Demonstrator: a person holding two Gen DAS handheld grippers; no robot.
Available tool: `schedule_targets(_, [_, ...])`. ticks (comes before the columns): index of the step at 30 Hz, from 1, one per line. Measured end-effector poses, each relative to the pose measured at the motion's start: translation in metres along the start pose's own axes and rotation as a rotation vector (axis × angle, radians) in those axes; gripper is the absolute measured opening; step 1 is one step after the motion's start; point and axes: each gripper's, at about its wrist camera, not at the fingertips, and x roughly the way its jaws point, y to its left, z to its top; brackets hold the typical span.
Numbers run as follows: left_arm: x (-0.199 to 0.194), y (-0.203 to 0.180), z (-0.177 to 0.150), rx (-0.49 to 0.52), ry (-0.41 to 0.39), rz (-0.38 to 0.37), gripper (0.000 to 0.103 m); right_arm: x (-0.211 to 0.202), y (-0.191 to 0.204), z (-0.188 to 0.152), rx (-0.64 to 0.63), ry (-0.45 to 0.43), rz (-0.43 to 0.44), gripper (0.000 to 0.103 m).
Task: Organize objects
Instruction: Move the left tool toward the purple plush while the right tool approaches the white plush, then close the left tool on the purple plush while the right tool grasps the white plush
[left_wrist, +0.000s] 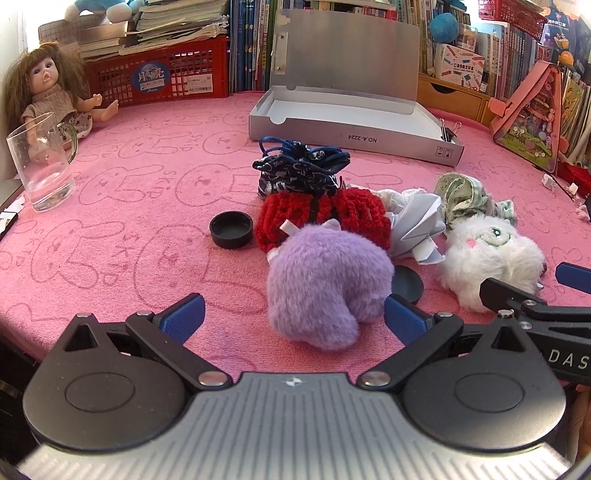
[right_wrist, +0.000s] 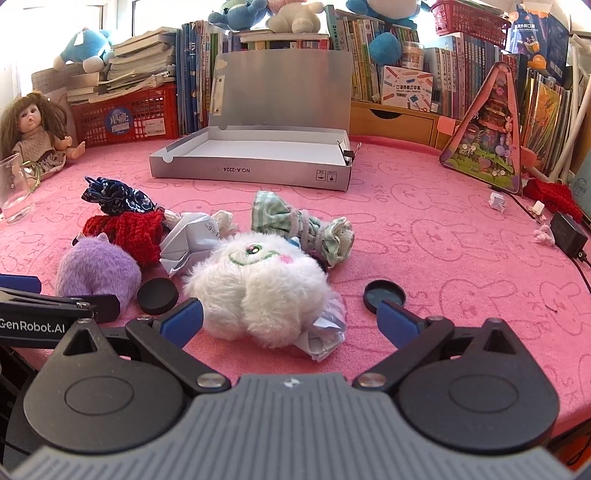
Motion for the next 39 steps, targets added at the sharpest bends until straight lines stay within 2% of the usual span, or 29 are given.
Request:
schedule_targets(3, [-0.001, 0.001, 0.002, 0.002, -0.021, -0.008, 0.103, 0.003, -0.002, 0.003, 0.009, -0.006, 0.028, 0.103])
schedule_targets(7, [0.001, 0.006, 0.004, -0.015, -0.009, -0.044, 0.103, 0.007, -0.005, 0.005, 0.026, -0.004, 0.063, 0.101])
schedule_targets(12, [-0.001, 0.006, 0.003, -0.006, -0.018, -0.068, 0.095, 0.013, -0.001, 0.006, 0.012, 0.006, 0.074, 0.098])
schedule_targets(17, [0.000, 0.006, 0.004, 0.016, -0.028, -0.071, 0.091, 0.021, 0.007, 0.006, -0.012, 0.020, 0.078, 0.096])
schedule_targets(26, [0.005, 0.004, 0.002, 0.026, -0.028, -0.069, 0.090, 0.025, 0.013, 0.003, -0.036, 0.014, 0.056, 0.089])
schedule_targets(28, [0.007, 0.003, 0.002, 0.017, -0.024, -0.075, 0.089, 0.025, 0.013, 0.004, -0.036, 0.013, 0.054, 0.084])
schedule_targets(30, [0.008, 0.001, 0.002, -0.003, -0.008, -0.119, 0.072, 0.026, 0.015, 0.004, -0.039, 0.011, 0.044, 0.081])
schedule_targets(31, [0.008, -0.001, 0.002, -0.006, -0.009, -0.126, 0.070, 0.026, 0.015, 0.004, -0.035, 0.010, 0.042, 0.080])
schedule_targets(33, [0.006, -0.006, 0.002, 0.018, -0.015, -0.139, 0.058, 0.026, 0.016, 0.004, -0.036, 0.010, 0.041, 0.080])
schedule_targets(39, [0.002, -0.008, 0.006, 0.012, -0.025, -0.151, 0.054, 0.016, 0.014, 0.007, -0.038, -0.024, 0.073, 0.073])
